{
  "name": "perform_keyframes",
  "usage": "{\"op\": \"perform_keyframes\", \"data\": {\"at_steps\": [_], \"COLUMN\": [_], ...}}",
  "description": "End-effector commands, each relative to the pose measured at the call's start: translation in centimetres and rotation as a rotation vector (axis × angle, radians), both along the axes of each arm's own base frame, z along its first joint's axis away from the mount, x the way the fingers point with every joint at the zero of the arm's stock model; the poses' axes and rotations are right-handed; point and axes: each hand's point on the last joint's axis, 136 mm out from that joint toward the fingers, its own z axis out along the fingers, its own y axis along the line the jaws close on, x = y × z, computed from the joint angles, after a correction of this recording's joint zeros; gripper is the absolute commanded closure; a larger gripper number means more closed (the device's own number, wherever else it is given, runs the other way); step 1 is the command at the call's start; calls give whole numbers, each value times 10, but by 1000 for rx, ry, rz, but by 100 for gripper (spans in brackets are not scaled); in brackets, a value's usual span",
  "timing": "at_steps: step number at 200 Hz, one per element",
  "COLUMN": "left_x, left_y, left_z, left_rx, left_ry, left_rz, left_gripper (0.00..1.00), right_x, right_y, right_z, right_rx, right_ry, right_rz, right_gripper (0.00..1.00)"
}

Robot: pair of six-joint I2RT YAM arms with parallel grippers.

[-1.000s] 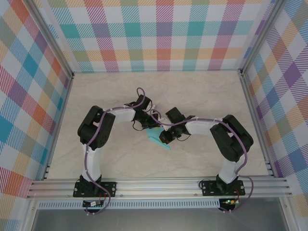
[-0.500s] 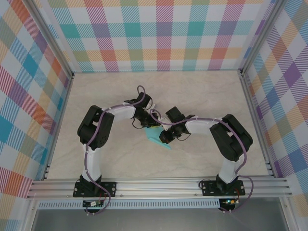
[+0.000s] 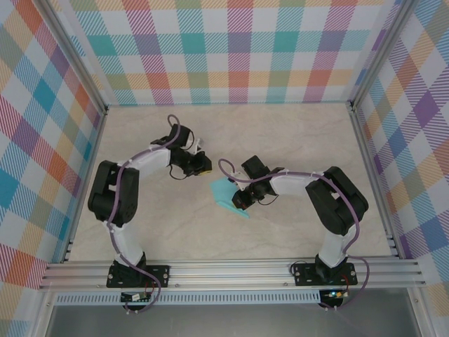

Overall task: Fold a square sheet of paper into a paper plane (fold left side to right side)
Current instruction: Third fold the triangle at the center of the table.

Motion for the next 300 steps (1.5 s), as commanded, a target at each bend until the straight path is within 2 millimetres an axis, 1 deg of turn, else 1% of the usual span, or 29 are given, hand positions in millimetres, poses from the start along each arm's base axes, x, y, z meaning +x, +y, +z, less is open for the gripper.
{"op": "perform_keyframes", "data": {"at_steps": [1,14,23,47,99,122,189,300], "left_x": [-28,-44,-55,-73,-79,-83,-93,-103], "left_y": [-19,-30,-39,-58,-66,-65,-58,-46], "left_z": [14,10,4,-11,-32,-41,-54,-78], "left_rx": [-124,-157,-169,-165,-124,-100,-73,-12], "left_ry": [1,11,29,62,106,125,154,182], "left_rz": [-23,-43,-58,-94,-109,-111,-117,-109], "left_gripper": [90,90,91,92,94,94,95,95], "right_x": [-21,-21,-21,-22,-22,-21,-22,-23], "right_y": [-16,-17,-17,-17,-15,-15,-16,-16], "right_z": [-31,-31,-31,-32,-32,-32,-35,-36], "right_rx": [-104,-108,-110,-114,-114,-113,-119,-120], "right_ry": [86,87,90,96,99,98,104,108], "right_rz": [21,24,25,27,26,25,27,30], "right_gripper": [100,100,100,100,100,100,100,100]}}
